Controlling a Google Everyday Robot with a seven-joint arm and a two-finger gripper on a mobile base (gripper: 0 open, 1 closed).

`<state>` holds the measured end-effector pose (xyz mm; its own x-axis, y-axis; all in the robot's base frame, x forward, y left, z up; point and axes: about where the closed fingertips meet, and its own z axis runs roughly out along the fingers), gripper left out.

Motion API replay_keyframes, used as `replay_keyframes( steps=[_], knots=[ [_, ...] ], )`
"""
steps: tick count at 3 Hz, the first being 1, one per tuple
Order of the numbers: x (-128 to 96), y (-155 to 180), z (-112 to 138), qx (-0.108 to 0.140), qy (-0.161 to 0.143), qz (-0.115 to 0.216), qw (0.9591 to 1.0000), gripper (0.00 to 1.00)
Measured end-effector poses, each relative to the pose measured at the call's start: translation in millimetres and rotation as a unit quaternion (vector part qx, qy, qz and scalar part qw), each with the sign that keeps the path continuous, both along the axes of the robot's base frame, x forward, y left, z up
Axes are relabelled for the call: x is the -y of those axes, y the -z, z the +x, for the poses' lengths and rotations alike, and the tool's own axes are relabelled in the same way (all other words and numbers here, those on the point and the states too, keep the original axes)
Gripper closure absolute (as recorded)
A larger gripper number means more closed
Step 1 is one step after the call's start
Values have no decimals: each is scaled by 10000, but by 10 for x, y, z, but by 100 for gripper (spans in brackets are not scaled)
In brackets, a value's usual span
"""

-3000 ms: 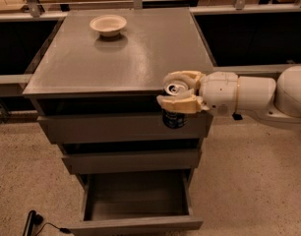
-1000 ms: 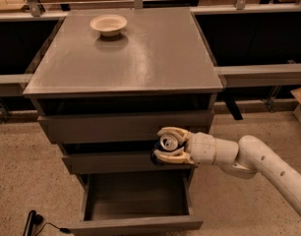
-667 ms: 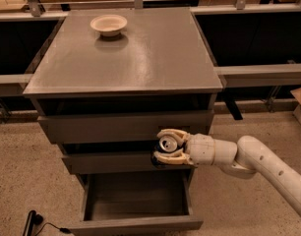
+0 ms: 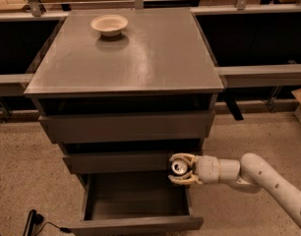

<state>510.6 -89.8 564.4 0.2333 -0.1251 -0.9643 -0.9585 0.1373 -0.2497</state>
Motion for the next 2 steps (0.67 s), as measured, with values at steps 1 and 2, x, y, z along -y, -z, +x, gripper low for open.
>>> replay_keyframes(
  steps=[1,2],
  knots=[
    [168,552,-102,-230,-273,-155,9992,100],
    [203,602,-119,-266,-292,-158,9991,100]
  ],
)
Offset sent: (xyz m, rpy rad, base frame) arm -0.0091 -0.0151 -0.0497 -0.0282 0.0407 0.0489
